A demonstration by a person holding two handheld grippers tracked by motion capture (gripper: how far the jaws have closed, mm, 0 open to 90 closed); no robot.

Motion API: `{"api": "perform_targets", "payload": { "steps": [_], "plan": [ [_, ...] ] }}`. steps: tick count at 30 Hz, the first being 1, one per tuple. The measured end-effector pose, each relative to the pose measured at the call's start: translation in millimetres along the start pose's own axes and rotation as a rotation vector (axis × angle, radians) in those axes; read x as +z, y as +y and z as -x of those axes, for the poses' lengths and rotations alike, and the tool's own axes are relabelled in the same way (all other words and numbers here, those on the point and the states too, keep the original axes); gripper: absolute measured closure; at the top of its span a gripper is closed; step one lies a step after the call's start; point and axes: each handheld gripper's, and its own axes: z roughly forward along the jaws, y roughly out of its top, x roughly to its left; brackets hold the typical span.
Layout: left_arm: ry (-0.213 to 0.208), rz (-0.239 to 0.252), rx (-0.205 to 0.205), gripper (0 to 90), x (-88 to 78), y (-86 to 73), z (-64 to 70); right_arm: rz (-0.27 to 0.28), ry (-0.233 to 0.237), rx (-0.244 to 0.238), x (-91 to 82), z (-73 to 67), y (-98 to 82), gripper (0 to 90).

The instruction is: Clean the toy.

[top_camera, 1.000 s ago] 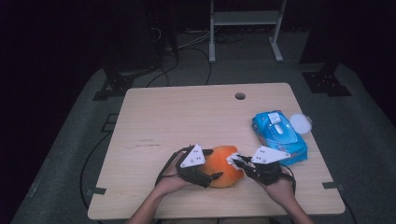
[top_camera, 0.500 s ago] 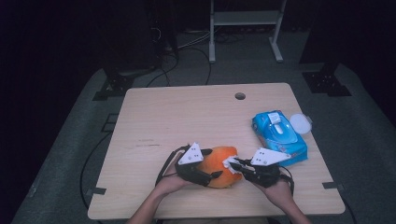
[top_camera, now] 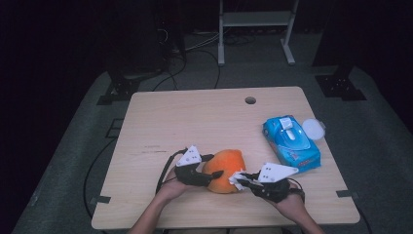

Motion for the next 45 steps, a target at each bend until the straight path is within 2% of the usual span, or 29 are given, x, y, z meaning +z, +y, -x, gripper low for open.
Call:
{"api": "perform_targets", "payload": {
  "steps": [1,3,5,7,8,11,14,16,18,20,22,23,25,27,28,30,32,34,37,39,41,43,44,45],
  "plan": [
    [0.000,0.009,-0.006,33.4,0.1,-0.8,0.5,-0.003,-0.014,-0.015,1.3,-0.3,0.8,80.0],
    [-0.004,0.008,0.016,34.8,0.3,-1.2,2.0,0.008,-0.009,0.022,1.3,9.3,0.4,80.2],
    [-0.013,0.008,0.032,35.9,2.1,-1.2,4.1,0.027,-0.029,0.087,1.1,22.2,-2.8,80.2],
    [-0.031,0.012,0.049,36.3,4.9,-2.0,7.5,0.033,-0.072,0.143,1.5,33.1,-7.7,80.1],
    [-0.026,0.018,0.049,36.0,6.4,-2.6,9.0,0.028,-0.086,0.166,1.6,36.9,-10.7,80.2],
    [0.005,0.020,0.017,32.1,10.1,-2.0,9.4,0.021,-0.069,0.221,0.8,42.0,-17.7,80.4],
    [0.010,0.032,-0.001,31.3,10.2,-4.0,8.2,0.032,-0.046,0.213,-1.3,35.0,-17.4,80.4],
    [-0.005,0.026,0.019,32.0,10.0,-4.0,9.3,0.051,-0.032,0.187,-1.1,26.9,-13.6,80.4],
    [-0.020,0.011,0.037,33.5,8.7,-2.8,9.9,0.045,-0.054,0.164,3.3,24.3,-8.4,80.5],
    [-0.043,0.014,0.037,34.3,7.2,-3.8,8.7,0.048,-0.053,0.182,5.3,29.0,-8.7,80.4],
    [-0.066,0.012,0.067,35.0,6.3,-5.0,9.1,0.044,-0.088,0.210,5.4,35.6,-12.6,80.4],
    [-0.060,0.012,0.071,34.9,6.5,-4.6,9.4,0.033,-0.102,0.221,5.0,38.9,-15.3,80.4],
    [-0.043,0.011,0.046,33.9,6.8,-3.5,8.7,0.003,-0.134,0.228,3.6,42.9,-20.2,80.5],
    [-0.036,0.014,0.009,32.1,7.6,-3.5,6.9,0.000,-0.094,0.257,0.9,43.1,-23.5,80.4],
    [-0.038,0.013,0.012,32.0,7.8,-3.5,7.1,0.006,-0.082,0.255,-0.5,40.7,-23.7,80.4],
    [-0.044,0.008,0.054,32.5,8.4,-3.0,11.4,0.028,-0.045,0.254,-2.1,34.5,-21.3,80.3],
    [-0.051,-0.001,0.097,33.8,9.9,-2.1,17.2,0.036,-0.049,0.231,-0.7,29.7,-15.9,80.3],
    [-0.066,-0.010,0.125,34.8,11.0,-1.4,21.0,0.055,-0.059,0.239,1.0,32.9,-12.3,80.4],
    [-0.082,-0.016,0.145,34.8,11.6,-1.4,22.9,0.067,-0.095,0.289,3.1,45.0,-16.4,80.5],
    [-0.078,-0.013,0.143,34.9,11.6,-1.8,21.8,0.055,-0.108,0.310,3.1,48.7,-21.9,80.5],
    [-0.065,-0.006,0.119,34.3,10.9,-2.2,18.5,0.032,-0.110,0.319,2.1,49.8,-26.4,80.5],
    [-0.041,0.003,0.071,33.0,9.8,-2.3,14.0,0.020,-0.096,0.326,0.8,47.3,-28.8,80.4],
    [-0.045,0.003,0.063,32.9,9.5,-2.4,12.5,0.021,-0.087,0.318,0.2,44.8,-28.9,80.5],
    [-0.048,0.005,0.073,32.9,9.8,-2.6,13.3,0.027,-0.077,0.319,-0.7,41.0,-27.9,80.4]
  ]
}}
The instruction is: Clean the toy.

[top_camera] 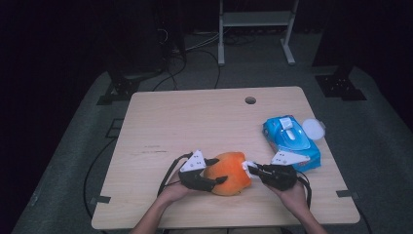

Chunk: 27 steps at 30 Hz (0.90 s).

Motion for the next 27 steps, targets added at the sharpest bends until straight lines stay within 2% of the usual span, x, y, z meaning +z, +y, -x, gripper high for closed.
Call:
{"api": "perform_targets", "payload": {
  "steps": [4,6,9,11,13,14,16,17,19,20,23,25,27],
  "plan": [
    [-0.017,-0.020,0.076,33.7,4.4,2.2,11.8,0.041,0.045,-0.053,0.1,-14.9,10.7,80.3],
    [-0.026,-0.018,0.091,33.6,5.9,3.4,15.3,0.047,0.033,-0.062,1.4,-13.1,15.8,80.4],
    [-0.055,-0.007,0.098,33.1,6.0,4.8,15.4,0.030,0.005,-0.029,1.3,-2.6,12.2,80.3],
    [-0.080,0.009,0.078,28.5,4.4,8.2,12.0,0.019,-0.002,-0.019,-0.3,0.9,7.7,80.4],
    [-0.103,0.027,0.011,22.4,2.2,12.8,7.2,0.017,-0.001,-0.033,-2.7,-1.7,5.6,80.4],
    [-0.101,0.026,-0.014,18.7,2.2,14.9,5.6,0.017,0.001,-0.045,-3.0,-3.7,5.0,80.4],
    [-0.043,-0.009,0.002,14.6,5.9,15.9,5.0,0.016,-0.003,-0.062,-2.4,-5.5,5.2,80.4],
    [-0.027,-0.031,-0.006,13.7,8.7,15.0,4.0,0.017,-0.002,-0.060,-2.1,-5.6,5.4,80.4],
    [-0.034,-0.029,-0.055,13.2,11.6,12.5,1.0,0.015,-0.004,-0.065,-2.0,-5.1,5.8,80.4],
    [-0.027,-0.034,-0.059,16.1,12.6,12.0,1.8,0.015,-0.008,-0.064,-2.0,-4.4,6.0,80.4],
    [0.021,-0.039,0.010,30.5,14.1,15.5,9.7,0.013,-0.005,-0.047,-2.3,-1.0,7.8,80.4],
    [0.046,-0.023,0.076,36.6,14.1,18.9,15.1,0.016,-0.001,-0.038,-3.0,0.4,10.1,80.4],
    [0.060,-0.004,0.121,39.6,15.4,21.6,19.5,0.037,0.010,-0.038,-5.6,-0.6,14.3,80.4]
  ]
}}
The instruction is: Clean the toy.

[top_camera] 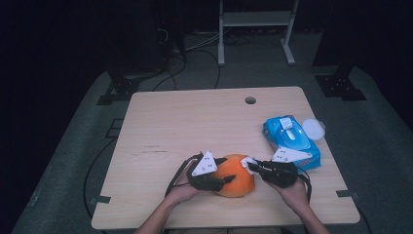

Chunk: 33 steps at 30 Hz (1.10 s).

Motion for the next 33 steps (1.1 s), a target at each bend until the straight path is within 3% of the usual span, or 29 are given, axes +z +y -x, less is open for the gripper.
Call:
{"api": "perform_targets", "payload": {
  "steps": [3,5,8,9,11,12,14,17,19,20,22,24,26,28,29,31,33],
  "plan": [
    [-0.008,0.004,0.050,39.8,6.1,4.1,8.6,0.033,0.034,-0.017,-2.0,-6.5,9.6,80.4],
    [-0.030,-0.003,0.045,34.6,5.4,4.5,8.8,-0.003,0.016,-0.073,2.7,-13.5,10.3,80.4],
    [-0.086,0.007,-0.045,22.4,0.2,1.8,-1.1,-0.017,0.029,-0.094,4.0,-15.2,5.5,80.5],
    [-0.093,-0.011,-0.077,17.4,-0.3,1.1,-4.5,-0.024,0.031,-0.104,3.2,-16.9,5.0,80.5],
    [-0.128,-0.055,-0.119,8.8,1.8,-2.1,-8.6,-0.029,0.056,-0.122,1.6,-21.5,4.1,80.3],
    [-0.143,-0.059,-0.115,8.0,2.3,-4.2,-8.8,-0.026,0.073,-0.131,1.3,-24.3,3.5,80.1],
    [-0.136,-0.068,-0.095,9.4,2.9,-6.1,-6.6,-0.032,0.070,-0.173,2.1,-30.8,3.8,80.1],
    [-0.083,-0.082,-0.039,29.8,0.3,-2.7,-3.4,-0.035,0.048,-0.182,2.1,-30.3,7.3,80.2],
    [-0.046,-0.060,0.046,36.4,-1.2,2.8,1.1,-0.029,0.031,-0.176,1.1,-28.3,9.6,80.2],
    [-0.012,-0.042,0.099,37.9,-1.9,5.5,2.7,-0.030,0.024,-0.185,-0.1,-28.7,11.5,80.2],
    [0.043,-0.024,0.137,38.5,-1.5,6.5,4.7,-0.008,-0.002,-0.205,-2.3,-31.5,14.4,80.2],
    [0.050,-0.030,0.156,36.5,-0.9,5.3,5.2,-0.011,0.002,-0.212,-0.2,-31.6,15.3,80.3],
    [0.024,-0.029,0.143,33.6,-1.6,1.3,4.3,-0.026,0.002,-0.213,2.5,-31.6,13.3,80.3],
    [-0.020,-0.009,0.060,21.0,-3.1,-0.5,-1.9,-0.038,0.010,-0.218,5.5,-31.4,9.6,80.1],
    [-0.063,-0.010,-0.003,17.8,-3.8,-1.7,-7.6,-0.040,0.008,-0.230,6.0,-32.8,9.2,80.0],
    [-0.069,-0.010,-0.058,14.7,-4.9,-3.0,-12.6,-0.048,0.006,-0.267,6.7,-40.5,9.5,79.8],
    [-0.052,-0.029,-0.006,24.7,-4.8,-6.1,-8.6,-0.055,-0.005,-0.288,7.9,-44.9,9.5,80.0]
  ]
}}
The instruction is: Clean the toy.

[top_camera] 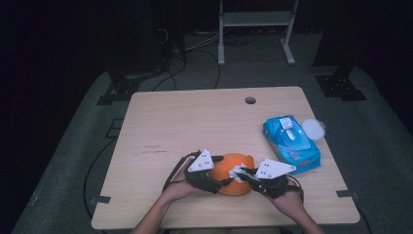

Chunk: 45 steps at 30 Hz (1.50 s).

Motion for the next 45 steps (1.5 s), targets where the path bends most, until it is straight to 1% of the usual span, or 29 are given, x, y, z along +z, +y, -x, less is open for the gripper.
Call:
{"api": "perform_targets", "payload": {
  "steps": [1,3,5,7,8,9,10,12,13,14,15,16,17,18,20,22,24,26,27,29,31,33,36,38,39,41,43,44,45],
  "plan": [
    [0.010,-0.005,0.023,27.9,0.4,-0.7,3.5,-0.001,-0.002,0.001,-0.5,1.5,0.0,80.1],
    [0.021,-0.017,0.052,30.0,0.2,-0.9,6.8,0.003,0.005,0.039,-3.8,10.5,-2.2,80.2],
    [0.017,-0.014,0.044,30.1,-0.2,-2.2,6.1,-0.006,-0.044,0.051,-8.6,19.9,-7.9,80.1],
    [0.005,-0.007,0.036,30.1,-0.6,-4.1,4.2,-0.037,-0.100,0.055,-12.2,29.8,-13.9,80.0],
    [-0.003,-0.001,0.033,30.1,-0.3,-4.6,3.8,-0.046,-0.111,0.071,-13.3,33.7,-16.8,80.0],
    [-0.016,0.001,0.025,29.4,-0.6,-4.4,3.3,-0.045,-0.102,0.098,-13.7,36.1,-19.2,79.9],
    [-0.042,0.001,0.006,27.6,-2.2,-3.3,0.7,-0.035,-0.091,0.105,-12.9,36.3,-20.5,79.9],
    [-0.071,-0.004,-0.039,18.5,-7.1,-0.9,-7.2,-0.037,-0.085,0.083,-9.7,31.3,-19.3,79.9],
    [-0.073,0.007,-0.081,17.3,-10.5,-0.5,-12.5,-0.033,-0.083,0.080,-8.9,30.0,-18.6,79.9],
    [-0.057,0.011,-0.125,15.3,-12.0,-1.0,-17.1,-0.032,-0.084,0.074,-8.2,28.7,-18.0,80.0],
    [-0.052,-0.004,-0.161,12.2,-11.3,-2.7,-20.2,-0.035,-0.087,0.070,-7.6,27.9,-17.6,80.0],
    [-0.067,-0.025,-0.173,12.8,-7.8,-6.2,-20.7,-0.037,-0.090,0.074,-7.3,28.1,-17.6,80.0],
    [-0.061,-0.029,-0.162,16.9,-5.2,-8.1,-18.2,-0.034,-0.087,0.086,-7.2,28.9,-17.3,80.0],
    [-0.040,-0.031,-0.133,19.8,-2.0,-9.2,-14.0,-0.032,-0.086,0.090,-7.2,28.5,-16.5,80.0],
    [-0.020,-0.047,-0.093,22.9,1.4,-6.0,-8.2,-0.025,-0.081,0.081,-6.5,24.3,-12.4,80.1],
    [0.003,-0.058,-0.052,24.1,3.0,-1.7,-2.1,0.007,-0.041,0.073,-6.3,17.1,-5.7,80.0],
    [0.001,-0.058,-0.018,24.3,4.3,1.0,4.6,0.025,0.000,0.052,-3.8,9.2,1.6,79.9],
    [-0.008,-0.065,0.001,24.4,1.8,1.0,6.0,0.004,-0.006,0.010,-0.5,3.5,5.4,79.8],
    [-0.026,-0.057,-0.003,24.5,0.0,-0.4,4.8,0.003,-0.001,0.007,-0.4,5.2,4.7,79.9],
    [-0.043,-0.055,-0.009,25.0,-2.0,-2.7,3.1,0.003,0.012,0.043,-3.5,13.6,0.7,80.0],
    [-0.043,-0.054,-0.009,24.9,-1.7,-2.8,3.6,-0.012,-0.025,0.080,-8.8,23.1,-4.0,80.0],
    [-0.052,-0.047,-0.007,24.6,-1.6,-2.3,3.5,-0.010,-0.028,0.097,-11.6,25.9,-6.6,80.0],
    [-0.076,-0.023,-0.054,17.4,-3.4,-2.4,-2.1,-0.007,-0.014,0.087,-10.5,22.9,-8.7,80.0],
    [-0.110,0.033,-0.117,10.8,-7.0,-4.7,-8.1,-0.004,0.002,0.090,-10.2,22.5,-9.7,79.9],
    [-0.103,0.037,-0.124,10.5,-7.6,-5.7,-9.5,-0.003,0.015,0.097,-11.2,24.0,-10.7,79.8],
    [-0.066,-0.015,-0.140,8.3,-3.9,-8.2,-12.4,-0.001,0.019,0.109,-12.5,26.2,-12.6,79.6],
    [-0.088,-0.034,-0.204,8.9,0.8,-12.0,-15.4,0.001,0.017,0.117,-12.9,28.2,-13.6,79.5],
    [-0.073,-0.038,-0.190,13.7,0.9,-12.0,-14.4,0.002,0.013,0.119,-12.6,28.1,-13.1,79.6],
    [-0.047,-0.036,-0.159,20.5,0.1,-10.7,-12.1,0.004,0.006,0.123,-12.0,27.3,-11.9,79.6]
  ]
}}
